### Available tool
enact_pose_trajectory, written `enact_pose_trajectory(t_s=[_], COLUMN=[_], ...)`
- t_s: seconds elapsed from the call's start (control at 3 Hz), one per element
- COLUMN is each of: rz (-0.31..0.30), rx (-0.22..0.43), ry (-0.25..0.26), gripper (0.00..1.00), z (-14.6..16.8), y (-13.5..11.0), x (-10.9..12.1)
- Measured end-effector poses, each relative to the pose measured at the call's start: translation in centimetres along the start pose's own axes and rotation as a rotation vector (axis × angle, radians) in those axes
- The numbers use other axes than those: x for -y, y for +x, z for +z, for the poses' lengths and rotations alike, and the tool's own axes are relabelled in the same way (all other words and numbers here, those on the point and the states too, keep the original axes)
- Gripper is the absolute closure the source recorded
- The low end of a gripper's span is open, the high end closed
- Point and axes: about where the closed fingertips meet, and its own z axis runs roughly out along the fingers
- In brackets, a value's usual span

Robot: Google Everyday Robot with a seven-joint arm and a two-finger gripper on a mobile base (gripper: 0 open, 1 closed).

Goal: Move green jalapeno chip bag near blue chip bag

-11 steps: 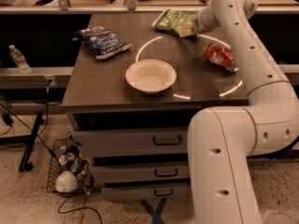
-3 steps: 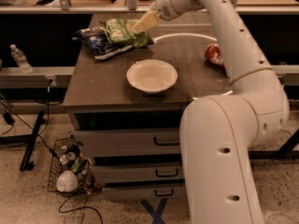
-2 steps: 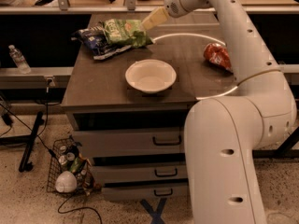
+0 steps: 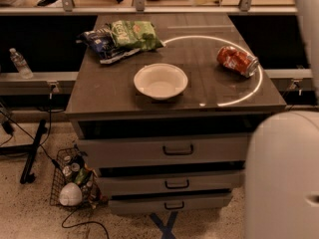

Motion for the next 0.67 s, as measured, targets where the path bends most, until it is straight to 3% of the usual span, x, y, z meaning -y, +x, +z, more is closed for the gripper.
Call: enact_pose_trajectory(t_s=[0.33, 0.67], rz=[0.094, 0.091], rx=[0.098, 0.088], ry=[0.206, 0.187], gripper=[0.00, 0.00], z=[-10.6, -9.1], y=[-3.1, -2.5], x=[4.6, 3.5])
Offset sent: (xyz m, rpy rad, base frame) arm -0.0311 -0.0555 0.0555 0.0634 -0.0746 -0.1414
